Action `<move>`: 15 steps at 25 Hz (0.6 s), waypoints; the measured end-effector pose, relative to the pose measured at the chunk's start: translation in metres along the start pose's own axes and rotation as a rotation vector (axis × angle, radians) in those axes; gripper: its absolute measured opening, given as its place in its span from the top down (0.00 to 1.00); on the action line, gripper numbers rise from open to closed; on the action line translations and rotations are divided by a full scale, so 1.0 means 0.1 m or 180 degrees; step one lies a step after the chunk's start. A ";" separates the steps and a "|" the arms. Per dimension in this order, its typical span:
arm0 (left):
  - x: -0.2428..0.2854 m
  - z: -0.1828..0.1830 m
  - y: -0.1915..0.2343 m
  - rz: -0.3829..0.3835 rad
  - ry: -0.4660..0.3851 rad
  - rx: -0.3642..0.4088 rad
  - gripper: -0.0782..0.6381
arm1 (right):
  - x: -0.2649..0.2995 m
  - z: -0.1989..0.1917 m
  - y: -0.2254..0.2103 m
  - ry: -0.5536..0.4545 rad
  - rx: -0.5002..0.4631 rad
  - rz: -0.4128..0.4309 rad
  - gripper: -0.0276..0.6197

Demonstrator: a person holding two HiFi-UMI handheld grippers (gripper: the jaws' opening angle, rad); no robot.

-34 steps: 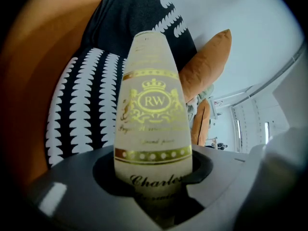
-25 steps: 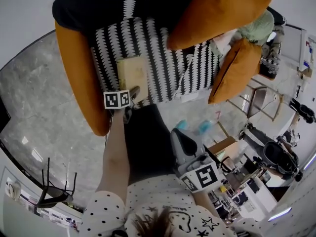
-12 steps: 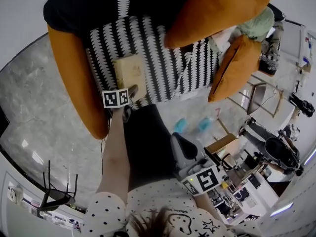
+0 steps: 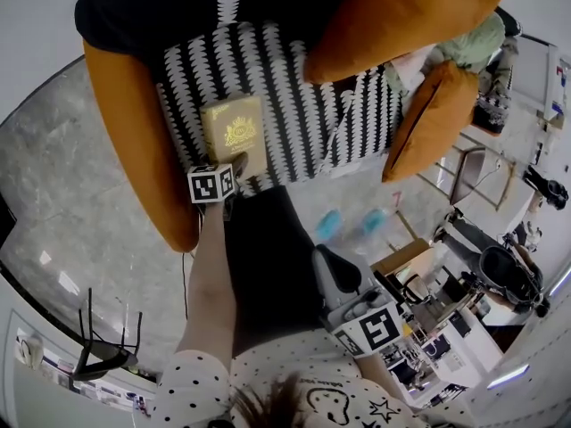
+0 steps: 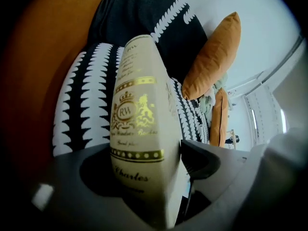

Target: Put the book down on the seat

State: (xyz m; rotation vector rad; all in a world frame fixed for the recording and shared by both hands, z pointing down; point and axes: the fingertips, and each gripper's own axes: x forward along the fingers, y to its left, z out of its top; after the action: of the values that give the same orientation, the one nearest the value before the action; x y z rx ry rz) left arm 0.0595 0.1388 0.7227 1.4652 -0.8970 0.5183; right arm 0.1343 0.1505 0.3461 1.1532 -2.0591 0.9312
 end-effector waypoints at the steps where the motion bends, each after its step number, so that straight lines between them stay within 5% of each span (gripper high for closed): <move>1: -0.02 0.01 0.01 0.0060 -0.0039 0.0051 0.36 | 0.00 0.01 -0.01 0.0014 0.0001 0.0007 0.96; 8: -0.32 0.00 0.39 0.0600 -0.0255 0.0181 0.25 | 0.06 0.00 0.29 0.0058 -0.0083 0.0078 0.96; 15: -0.31 0.03 0.46 0.0759 -0.0258 0.0095 0.39 | 0.10 0.06 0.14 0.0078 -0.0072 0.0080 0.96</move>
State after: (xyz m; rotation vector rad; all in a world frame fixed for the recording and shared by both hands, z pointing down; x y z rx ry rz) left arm 0.0051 0.1463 0.7270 1.4220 -1.1408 0.6537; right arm 0.1167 0.1469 0.3462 1.1012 -2.0638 0.9274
